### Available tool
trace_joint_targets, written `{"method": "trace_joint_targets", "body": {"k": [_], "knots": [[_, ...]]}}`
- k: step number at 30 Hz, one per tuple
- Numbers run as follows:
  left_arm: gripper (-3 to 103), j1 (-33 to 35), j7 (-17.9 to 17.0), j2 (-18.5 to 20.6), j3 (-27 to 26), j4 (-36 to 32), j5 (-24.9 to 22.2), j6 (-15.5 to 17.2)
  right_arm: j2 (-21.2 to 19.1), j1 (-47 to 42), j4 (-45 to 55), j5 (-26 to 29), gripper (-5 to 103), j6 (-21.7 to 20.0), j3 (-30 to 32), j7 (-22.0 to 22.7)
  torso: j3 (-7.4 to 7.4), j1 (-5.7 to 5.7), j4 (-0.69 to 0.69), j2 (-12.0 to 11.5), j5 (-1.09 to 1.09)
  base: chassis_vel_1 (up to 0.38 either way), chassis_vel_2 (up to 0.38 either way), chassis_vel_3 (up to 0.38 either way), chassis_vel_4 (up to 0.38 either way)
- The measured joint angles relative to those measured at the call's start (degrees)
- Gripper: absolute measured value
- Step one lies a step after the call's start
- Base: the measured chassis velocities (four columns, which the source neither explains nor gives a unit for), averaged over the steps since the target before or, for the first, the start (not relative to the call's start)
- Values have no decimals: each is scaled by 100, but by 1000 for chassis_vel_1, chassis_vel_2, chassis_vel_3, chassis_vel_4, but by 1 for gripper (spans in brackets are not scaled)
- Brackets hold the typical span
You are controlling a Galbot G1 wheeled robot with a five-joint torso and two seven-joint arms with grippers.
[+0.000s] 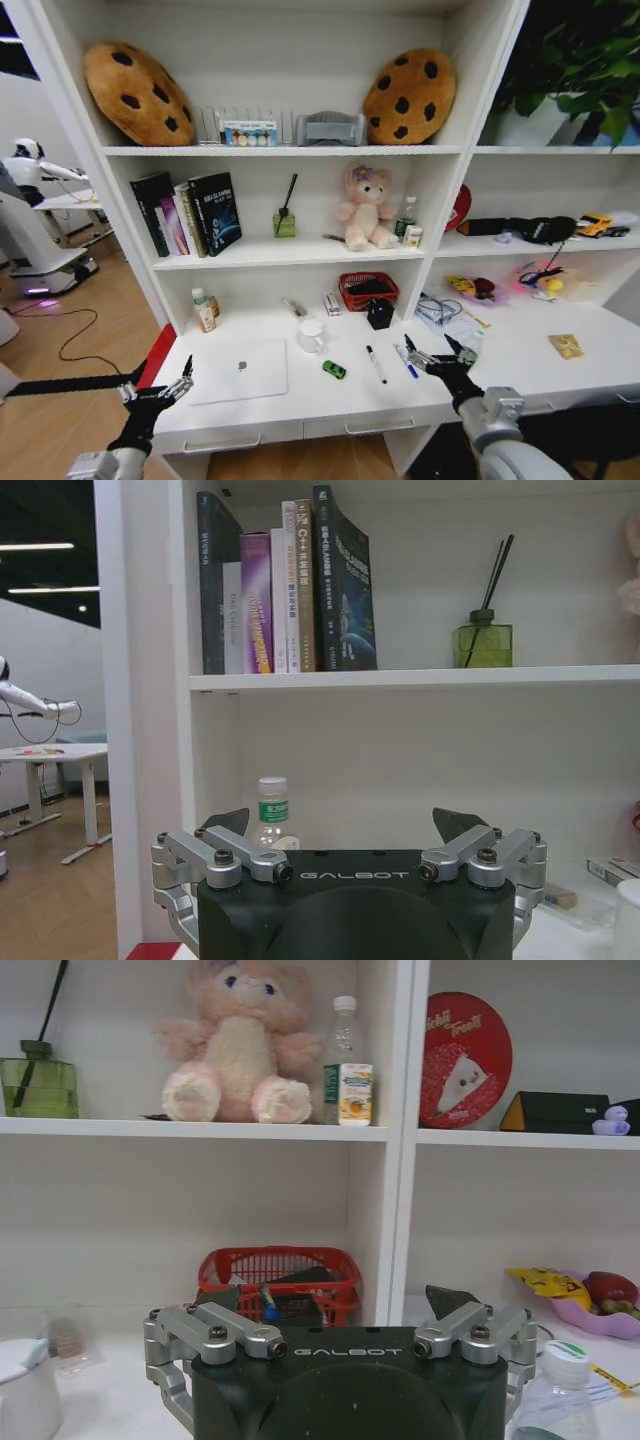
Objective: Organize the objects on the table.
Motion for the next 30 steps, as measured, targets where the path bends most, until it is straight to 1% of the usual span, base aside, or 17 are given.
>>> {"method": "trace_joint_targets", "body": {"k": [5,7,10,11,12,13,15,16,18,19,20,22,23,26,27,29,30], "knots": [[100,0,1,1,1,1,-2,0,-46,66,-67,74,100,11,-6,-1,0,0,-1,0,-2,-200,-231,213,211],[100,0,1,1,1,0,-3,1,-96,122,-137,72,100,60,-66,-12,0,0,2,0,5,-174,-190,176,169],[100,0,2,1,2,1,-3,1,-223,193,-281,-70,100,102,-208,-107,0,1,-2,0,2,-71,-94,115,101],[100,0,2,2,2,0,-3,1,-412,300,-409,-137,100,117,-399,-190,-1,-1,-2,1,0,0,0,0,0],[100,0,2,3,1,0,-3,1,-753,475,-603,-280,100,108,-789,-241,0,-1,0,1,-1,0,0,0,0],[100,0,2,3,1,0,-3,1,-753,475,-603,-280,100,108,-789,-241,0,-1,0,1,-1,0,0,0,0],[100,1,0,3,-1,1,-4,1,-1222,726,-873,-471,100,69,-1440,-225,0,-1,2,1,-1,27,21,-17,-20],[100,1,0,3,-1,1,-4,1,-1222,726,-873,-471,100,69,-1440,-225,0,-1,2,1,-1,54,43,-33,-41],[100,1,-1,3,-3,2,-3,1,-1652,1002,-1125,-494,100,-27,-2039,-252,0,-1,2,1,-2,17,34,-17,-20],[100,1,-1,3,-3,2,-3,1,-1652,1002,-1125,-494,100,-27,-2039,-252,0,-1,2,1,-2,0,0,0,0],[100,1,-2,3,-2,2,-4,1,-1924,1254,-1283,-384,100,-149,-2447,-303,0,0,0,0,-1,0,0,0,0],[100,0,0,3,-1,2,-4,1,-2232,1621,-1444,-6,100,-321,-2942,-381,0,0,1,0,0,0,0,0,0],[100,0,0,3,-1,2,-4,1,-2232,1621,-1444,-6,100,-321,-2942,-381,0,0,1,0,0,0,0,0,0],[100,0,0,2,0,2,-4,1,-2533,2127,-1566,497,100,-569,-3371,-757,0,0,-1,0,0,0,0,0,0],[100,0,0,2,0,2,-4,1,-2533,2127,-1566,497,100,-569,-3371,-757,0,0,-1,0,0,0,0,0,0],[100,0,1,3,1,2,-4,1,-2712,2673,-1609,876,100,-947,-3679,-1019,0,0,0,0,0,0,0,0,0],[100,0,1,3,1,2,-4,1,-2712,2673,-1609,876,100,-947,-3679,-1019,0,0,0,0,0,0,0,0,0]]}}
